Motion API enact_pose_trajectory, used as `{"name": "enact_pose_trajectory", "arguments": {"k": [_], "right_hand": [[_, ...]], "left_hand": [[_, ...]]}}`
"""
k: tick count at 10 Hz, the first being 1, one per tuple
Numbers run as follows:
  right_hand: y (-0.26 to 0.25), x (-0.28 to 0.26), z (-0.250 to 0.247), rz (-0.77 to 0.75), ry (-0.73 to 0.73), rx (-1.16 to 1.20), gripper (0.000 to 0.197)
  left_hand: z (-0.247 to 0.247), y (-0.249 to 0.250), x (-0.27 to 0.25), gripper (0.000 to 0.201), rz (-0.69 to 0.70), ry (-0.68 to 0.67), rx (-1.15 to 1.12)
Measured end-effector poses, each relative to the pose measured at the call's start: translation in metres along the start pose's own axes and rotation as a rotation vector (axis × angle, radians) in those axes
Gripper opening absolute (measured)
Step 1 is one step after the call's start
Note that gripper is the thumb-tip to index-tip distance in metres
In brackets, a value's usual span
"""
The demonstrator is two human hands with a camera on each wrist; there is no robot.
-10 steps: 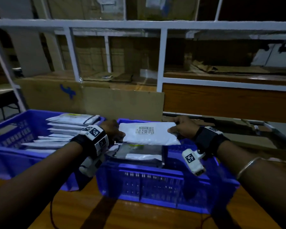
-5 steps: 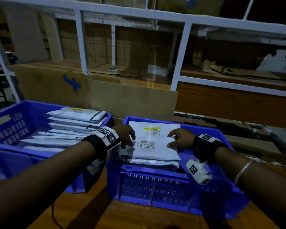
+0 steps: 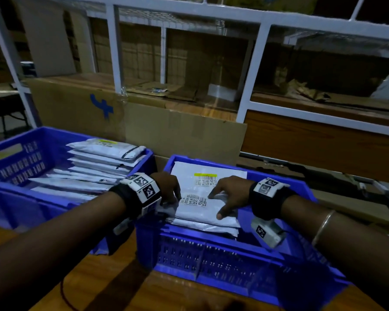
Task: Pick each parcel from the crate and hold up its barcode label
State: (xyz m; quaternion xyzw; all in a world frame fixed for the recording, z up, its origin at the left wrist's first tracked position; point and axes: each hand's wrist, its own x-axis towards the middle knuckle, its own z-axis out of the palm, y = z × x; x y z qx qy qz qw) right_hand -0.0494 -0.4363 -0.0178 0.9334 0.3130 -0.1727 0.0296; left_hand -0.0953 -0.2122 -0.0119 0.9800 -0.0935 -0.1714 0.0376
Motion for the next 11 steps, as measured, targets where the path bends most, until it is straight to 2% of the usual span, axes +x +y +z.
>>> {"name": "enact_pose_trajectory", "arguments": {"k": [3, 4, 5, 6, 8, 10, 11], "right_hand": [[0.004, 0.01, 0.003, -0.189, 0.055, -0.017, 0.069], [0.001, 0.012, 0.005, -0.233, 0.019, -0.035, 0.065], [0.002, 0.014, 0.009, -0.238, 0.006, -0.03, 0.063], [0.004, 0.015, 0.011, -0.252, 0.012, -0.012, 0.063], [0.01, 0.006, 0.001, -0.268, 0.162, 0.071, 0.059], [0.002, 0.001, 0.007, -0.23, 0.071, -0.041, 0.053], [0.001, -0.001, 0.008, -0.19, 0.094, 0.009, 0.05]], "left_hand": [[0.0, 0.013, -0.007, 0.046, -0.082, -0.011, 0.115], [0.0, 0.017, -0.011, 0.041, -0.106, -0.032, 0.124], [0.003, 0.02, -0.011, 0.042, -0.136, -0.098, 0.099], [0.005, 0.022, -0.013, 0.041, -0.16, -0.092, 0.096], [0.013, 0.02, -0.016, 0.047, -0.221, 0.035, 0.033], [0.014, 0.027, -0.014, 0.042, -0.167, -0.05, 0.013], [0.017, 0.027, -0.012, 0.04, -0.123, -0.022, -0.007]]}}
